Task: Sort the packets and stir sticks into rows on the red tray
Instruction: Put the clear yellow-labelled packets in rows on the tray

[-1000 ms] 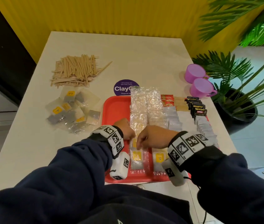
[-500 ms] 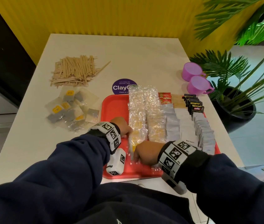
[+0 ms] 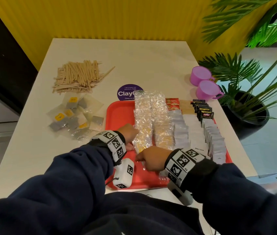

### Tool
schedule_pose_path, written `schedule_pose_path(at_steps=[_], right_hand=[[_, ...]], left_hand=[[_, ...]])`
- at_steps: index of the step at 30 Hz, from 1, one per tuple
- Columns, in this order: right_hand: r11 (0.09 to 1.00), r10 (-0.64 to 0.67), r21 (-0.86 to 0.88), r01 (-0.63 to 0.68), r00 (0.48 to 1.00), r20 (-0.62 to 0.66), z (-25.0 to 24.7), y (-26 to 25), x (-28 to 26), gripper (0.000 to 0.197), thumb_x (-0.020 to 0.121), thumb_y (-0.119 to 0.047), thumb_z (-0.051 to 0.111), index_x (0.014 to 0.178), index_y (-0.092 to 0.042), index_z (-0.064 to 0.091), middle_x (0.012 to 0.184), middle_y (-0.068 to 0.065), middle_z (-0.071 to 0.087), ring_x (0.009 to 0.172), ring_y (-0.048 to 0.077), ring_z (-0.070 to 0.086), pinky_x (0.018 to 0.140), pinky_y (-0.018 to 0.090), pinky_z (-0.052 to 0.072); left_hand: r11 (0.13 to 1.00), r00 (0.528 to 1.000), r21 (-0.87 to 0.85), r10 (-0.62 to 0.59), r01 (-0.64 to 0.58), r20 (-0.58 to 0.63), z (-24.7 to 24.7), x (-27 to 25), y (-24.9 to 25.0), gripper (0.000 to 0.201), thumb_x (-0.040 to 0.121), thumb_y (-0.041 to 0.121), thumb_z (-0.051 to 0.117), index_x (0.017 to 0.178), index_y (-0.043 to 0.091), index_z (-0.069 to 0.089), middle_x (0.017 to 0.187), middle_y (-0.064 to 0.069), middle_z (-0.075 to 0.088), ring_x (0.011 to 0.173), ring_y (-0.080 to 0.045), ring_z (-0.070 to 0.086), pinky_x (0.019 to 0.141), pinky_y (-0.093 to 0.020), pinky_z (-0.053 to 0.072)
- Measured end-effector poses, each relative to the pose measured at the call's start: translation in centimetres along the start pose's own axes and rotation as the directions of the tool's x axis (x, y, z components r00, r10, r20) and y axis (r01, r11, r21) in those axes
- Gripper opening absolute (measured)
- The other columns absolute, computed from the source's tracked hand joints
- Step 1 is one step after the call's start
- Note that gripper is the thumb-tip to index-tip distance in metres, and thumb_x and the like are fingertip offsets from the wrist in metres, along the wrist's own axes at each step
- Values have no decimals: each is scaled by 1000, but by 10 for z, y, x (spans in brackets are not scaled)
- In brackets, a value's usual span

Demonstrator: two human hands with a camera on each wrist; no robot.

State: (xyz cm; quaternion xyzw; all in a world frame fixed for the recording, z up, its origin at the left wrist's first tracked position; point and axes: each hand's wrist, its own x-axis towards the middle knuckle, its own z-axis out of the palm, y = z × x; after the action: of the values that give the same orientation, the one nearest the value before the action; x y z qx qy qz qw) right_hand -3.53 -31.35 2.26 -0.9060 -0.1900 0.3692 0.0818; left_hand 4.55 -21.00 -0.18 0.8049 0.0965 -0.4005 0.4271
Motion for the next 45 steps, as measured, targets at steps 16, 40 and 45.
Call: schedule_pose_path(at_steps=[16, 40, 45], right_hand=[[998, 64, 16, -64, 997, -30, -1, 2, 18, 37, 87, -4, 44, 122, -7, 56, 115, 15, 61, 105, 30, 58, 82, 30, 48], [986, 160, 60, -157, 986, -45, -12, -6, 4, 27, 90, -9, 40, 109, 2, 57, 104, 20, 60, 81, 25, 47, 60, 24, 35], [983, 110, 157, -93, 988, -105, -13, -2, 5, 30, 89, -9, 43, 112, -1, 59, 113, 19, 60, 91, 27, 52, 71, 25, 35]], left_hand=[[998, 998, -4, 56, -56, 19, -2, 11, 4, 41, 93, 0, 42, 134, 1, 42, 98, -9, 56, 86, -22, 51, 68, -31, 51], [974, 994, 206, 78, -91, 74, -1, 13, -3, 71, 72, 5, 69, 135, 1, 37, 115, -23, 57, 104, -38, 57, 82, -41, 48], [972, 991, 200, 117, -127, 57, -3, 14, -4, 81, 71, 2, 71, 141, 3, 31, 124, -25, 55, 111, -37, 55, 91, -41, 47]])
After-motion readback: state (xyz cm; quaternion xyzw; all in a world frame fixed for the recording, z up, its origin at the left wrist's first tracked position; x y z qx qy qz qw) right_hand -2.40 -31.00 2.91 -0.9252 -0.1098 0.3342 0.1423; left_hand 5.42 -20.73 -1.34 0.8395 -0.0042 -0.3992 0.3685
